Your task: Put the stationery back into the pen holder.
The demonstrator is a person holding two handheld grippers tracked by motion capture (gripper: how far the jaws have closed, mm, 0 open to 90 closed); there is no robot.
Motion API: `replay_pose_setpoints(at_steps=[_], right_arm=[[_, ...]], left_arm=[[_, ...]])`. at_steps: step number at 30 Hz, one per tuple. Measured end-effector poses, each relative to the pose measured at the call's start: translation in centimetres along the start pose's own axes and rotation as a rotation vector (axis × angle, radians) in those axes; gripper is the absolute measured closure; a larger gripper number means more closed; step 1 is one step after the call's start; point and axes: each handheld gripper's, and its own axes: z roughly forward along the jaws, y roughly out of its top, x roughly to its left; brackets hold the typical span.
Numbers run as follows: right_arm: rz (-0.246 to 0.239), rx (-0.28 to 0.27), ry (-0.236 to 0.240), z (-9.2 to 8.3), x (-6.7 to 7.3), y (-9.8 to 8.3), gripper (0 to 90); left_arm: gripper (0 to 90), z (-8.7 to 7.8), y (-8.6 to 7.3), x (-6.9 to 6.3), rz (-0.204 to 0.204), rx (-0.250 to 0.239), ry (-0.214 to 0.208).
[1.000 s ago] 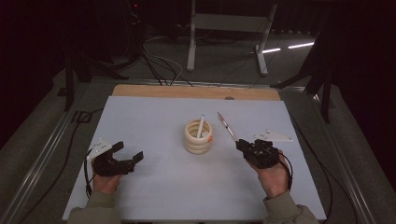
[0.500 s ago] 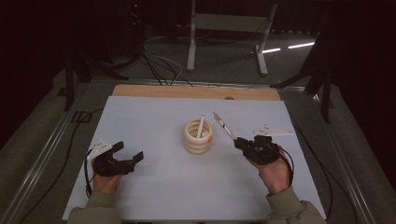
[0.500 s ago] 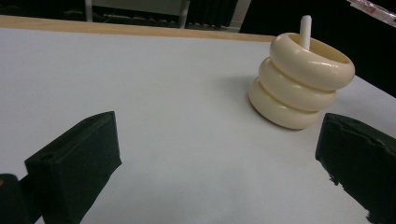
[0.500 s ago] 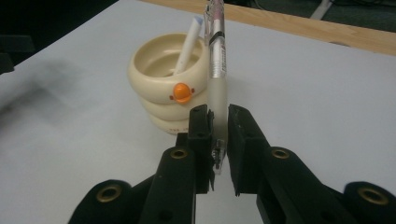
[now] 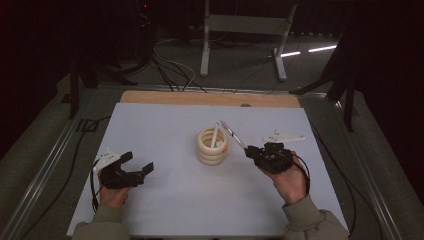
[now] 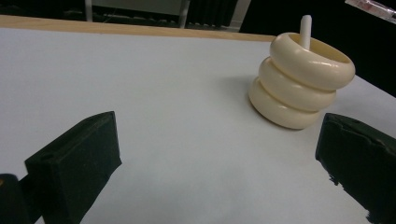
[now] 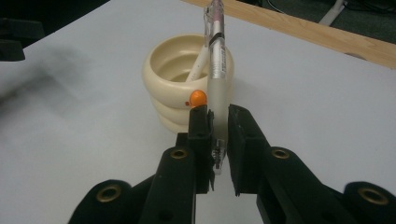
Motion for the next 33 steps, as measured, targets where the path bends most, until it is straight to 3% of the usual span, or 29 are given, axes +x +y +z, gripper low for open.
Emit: replay_pose_setpoints(at_steps=[10, 33], right_arm=[[-0.013, 0.020, 0.033, 0.1, 0.0, 0.6, 81.4], [-0.054, 0.027, 0.055, 0.2, 0.7, 2.5, 81.3]], left_arm=[[0.3, 0.1, 0.0, 0.0, 0.001, 0.002, 0.000], [0.3, 0.1, -0.1, 0.0, -0.001, 0.005, 0.000]])
